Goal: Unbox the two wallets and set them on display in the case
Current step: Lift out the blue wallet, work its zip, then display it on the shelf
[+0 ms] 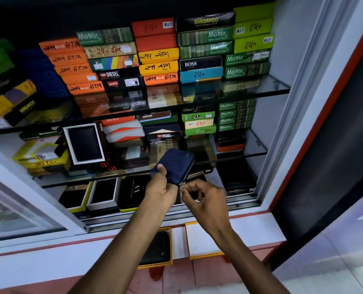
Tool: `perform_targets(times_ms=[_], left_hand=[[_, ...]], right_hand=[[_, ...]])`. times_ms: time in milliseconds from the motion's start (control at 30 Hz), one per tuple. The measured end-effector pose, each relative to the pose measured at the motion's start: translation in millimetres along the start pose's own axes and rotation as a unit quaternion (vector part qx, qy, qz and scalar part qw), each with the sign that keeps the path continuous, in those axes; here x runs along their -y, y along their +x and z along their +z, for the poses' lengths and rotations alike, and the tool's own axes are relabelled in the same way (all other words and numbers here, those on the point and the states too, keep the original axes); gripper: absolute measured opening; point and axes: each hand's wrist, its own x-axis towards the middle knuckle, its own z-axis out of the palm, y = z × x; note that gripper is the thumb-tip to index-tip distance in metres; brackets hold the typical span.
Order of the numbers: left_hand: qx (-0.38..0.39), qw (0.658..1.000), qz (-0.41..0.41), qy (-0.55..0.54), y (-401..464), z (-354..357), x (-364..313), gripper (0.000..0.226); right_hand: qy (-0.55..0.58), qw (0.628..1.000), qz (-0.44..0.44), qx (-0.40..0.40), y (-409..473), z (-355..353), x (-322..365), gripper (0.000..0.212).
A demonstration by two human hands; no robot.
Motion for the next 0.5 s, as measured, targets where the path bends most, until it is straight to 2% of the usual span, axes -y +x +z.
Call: perform_targets(times_ms=[167, 367, 500], left_hand=[[0.001, 1.0, 0.009, 0.013, 2.4, -11.5, 4.1, 0.026], [0.005, 0.996, -0.023, 0.082, 3.1, -38.2, -6.1, 0.012], [0.023, 0.989, -0.012, 0.142, -1.3, -57.8, -22.4, 0.018]], right_hand=[[-0.03, 0.999, -0.011, -0.026, -0.4, -0.7, -7.0, 0.012], [-0.147, 0.984, -0.093, -0.047, 5.2, -14.7, -7.9, 0.015], [-0.189, 0.972, -0.113, -0.088, 12.7, -30.5, -12.1, 0.012]])
